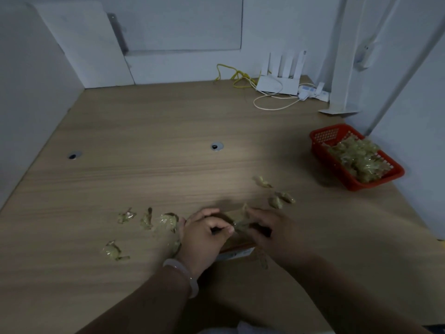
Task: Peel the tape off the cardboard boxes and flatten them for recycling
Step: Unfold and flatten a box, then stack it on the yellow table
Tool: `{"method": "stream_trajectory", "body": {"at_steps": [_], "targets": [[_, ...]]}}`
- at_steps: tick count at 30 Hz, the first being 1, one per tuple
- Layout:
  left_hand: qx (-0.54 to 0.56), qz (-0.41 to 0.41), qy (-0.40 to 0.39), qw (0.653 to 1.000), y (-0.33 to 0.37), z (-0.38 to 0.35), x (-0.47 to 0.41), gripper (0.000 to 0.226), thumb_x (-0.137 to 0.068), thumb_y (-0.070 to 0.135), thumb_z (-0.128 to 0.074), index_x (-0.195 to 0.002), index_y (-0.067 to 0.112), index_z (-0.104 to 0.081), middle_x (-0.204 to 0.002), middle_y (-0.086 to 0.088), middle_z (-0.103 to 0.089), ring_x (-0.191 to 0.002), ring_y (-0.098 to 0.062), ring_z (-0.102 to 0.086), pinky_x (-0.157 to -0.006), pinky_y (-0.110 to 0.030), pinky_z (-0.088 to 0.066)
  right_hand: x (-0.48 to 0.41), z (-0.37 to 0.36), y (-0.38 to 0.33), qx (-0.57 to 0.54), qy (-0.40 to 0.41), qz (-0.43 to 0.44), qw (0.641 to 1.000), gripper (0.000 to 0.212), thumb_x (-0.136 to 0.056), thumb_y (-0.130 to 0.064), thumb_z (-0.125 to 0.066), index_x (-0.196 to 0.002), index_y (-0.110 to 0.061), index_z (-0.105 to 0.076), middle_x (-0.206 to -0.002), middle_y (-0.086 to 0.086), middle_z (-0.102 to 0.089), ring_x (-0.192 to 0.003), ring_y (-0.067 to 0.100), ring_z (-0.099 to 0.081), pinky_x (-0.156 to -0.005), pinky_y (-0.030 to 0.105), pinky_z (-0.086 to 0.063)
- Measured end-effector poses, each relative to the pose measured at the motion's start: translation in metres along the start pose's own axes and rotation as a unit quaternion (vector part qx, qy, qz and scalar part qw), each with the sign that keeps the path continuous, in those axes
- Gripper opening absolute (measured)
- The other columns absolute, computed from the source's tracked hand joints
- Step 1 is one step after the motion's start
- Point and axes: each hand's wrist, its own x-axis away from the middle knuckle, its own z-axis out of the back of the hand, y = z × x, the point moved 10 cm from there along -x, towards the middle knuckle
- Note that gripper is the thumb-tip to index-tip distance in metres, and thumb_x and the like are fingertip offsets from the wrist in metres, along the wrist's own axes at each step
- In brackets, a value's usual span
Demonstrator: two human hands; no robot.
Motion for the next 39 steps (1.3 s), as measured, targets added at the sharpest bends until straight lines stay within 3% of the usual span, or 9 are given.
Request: {"method": "stream_trajectory", "body": {"at_steps": [4,8,11,16,19,25,30,36,39], "targets": [[0.183,0.040,0.086,0.979,-0.019,0.017,0.003,0.024,-0.089,0.015,-0.063,-0.070,0.030,-0.058,-0.089,0.007,-0.068,-0.093,-0.013,-0.061,-0.095,-0.043,-0.043,0.002,-0.023,0.007,0.124,-0.075,0.004,0.989,0.073,-0.081,-0.046,-0.069,-0.144,-0.023,-0.041,-0.148,-0.008,-0.039,-0.137,0.010,-0.028,-0.098,-0.004,0.009],[0.230,0.075,0.137,0.960,-0.032,0.033,0.008,0.020,-0.092,0.014,-0.058,-0.076,0.026,-0.056,-0.077,0.010,-0.071,-0.078,-0.004,-0.064,-0.075,-0.024,-0.045,-0.001,-0.020,0.000,0.168,-0.074,0.045,0.982,0.065,-0.081,-0.051,-0.066,-0.140,-0.030,-0.047,-0.144,-0.012,-0.042,-0.134,0.011,-0.034,-0.110,0.008,-0.011],[0.151,-0.003,0.137,0.979,-0.014,0.047,0.009,0.017,-0.088,0.016,-0.064,-0.084,0.032,-0.068,-0.081,0.013,-0.071,-0.078,0.002,-0.063,-0.074,-0.020,-0.048,0.001,-0.026,-0.009,0.179,-0.085,0.053,0.979,0.058,-0.084,-0.052,-0.061,-0.138,-0.032,-0.050,-0.141,-0.008,-0.042,-0.130,0.014,-0.036,-0.111,0.023,-0.027],[-0.178,-0.217,0.016,0.960,0.027,0.020,0.019,0.019,-0.083,0.036,-0.062,-0.094,0.029,-0.076,-0.093,0.012,-0.069,-0.093,-0.018,-0.061,-0.093,-0.043,-0.044,0.008,-0.040,-0.017,0.193,-0.089,0.044,0.976,0.058,-0.087,-0.054,-0.053,-0.142,-0.034,-0.044,-0.142,-0.002,-0.037,-0.131,0.016,-0.033,-0.111,0.026,-0.028],[-0.145,-0.152,-0.051,0.976,0.009,0.007,0.018,0.030,-0.089,0.041,-0.049,-0.103,0.028,-0.073,-0.105,0.013,-0.068,-0.103,-0.013,-0.059,-0.095,-0.034,-0.042,0.009,-0.042,-0.018,0.197,-0.086,0.043,0.976,0.060,-0.087,-0.055,-0.053,-0.141,-0.032,-0.045,-0.142,-0.001,-0.038,-0.131,0.017,-0.032,-0.110,0.025,-0.026],[-0.054,0.000,-0.008,0.999,-0.016,0.014,0.004,0.045,-0.079,0.030,-0.072,-0.121,0.026,-0.056,-0.114,0.003,-0.052,-0.099,-0.020,-0.058,-0.090,-0.036,-0.048,0.009,-0.040,-0.018,0.183,-0.073,0.048,0.979,0.060,-0.083,-0.054,-0.058,-0.137,-0.030,-0.051,-0.134,0.000,-0.044,-0.125,0.020,-0.038,-0.108,0.029,-0.034],[-0.123,-0.022,-0.010,0.992,-0.004,0.006,-0.001,0.017,-0.083,0.039,-0.065,-0.093,0.025,-0.067,-0.106,0.007,-0.057,-0.098,-0.016,-0.058,-0.084,-0.029,-0.046,0.011,-0.041,-0.020,0.189,-0.080,0.056,0.977,0.056,-0.085,-0.054,-0.054,-0.135,-0.031,-0.053,-0.135,0.004,-0.046,-0.126,0.023,-0.038,-0.107,0.031,-0.032],[0.067,0.032,0.080,0.994,-0.027,0.028,0.009,0.022,-0.084,0.023,-0.067,-0.067,0.031,-0.056,-0.069,0.015,-0.063,-0.072,0.001,-0.058,-0.067,-0.022,-0.043,0.009,-0.029,-0.024,0.149,-0.040,0.051,0.987,0.049,-0.076,-0.045,-0.072,-0.121,-0.027,-0.066,-0.120,-0.003,-0.055,-0.111,0.020,-0.048,-0.097,0.028,-0.039],[0.215,0.094,0.152,0.960,-0.055,0.045,0.012,0.022,-0.089,0.014,-0.063,-0.071,0.023,-0.052,-0.065,0.006,-0.066,-0.068,-0.012,-0.065,-0.072,-0.030,-0.049,0.008,-0.028,-0.023,0.141,-0.039,0.048,0.988,0.048,-0.076,-0.047,-0.072,-0.120,-0.029,-0.067,-0.119,-0.009,-0.053,-0.112,0.016,-0.047,-0.097,0.026,-0.039]]}}
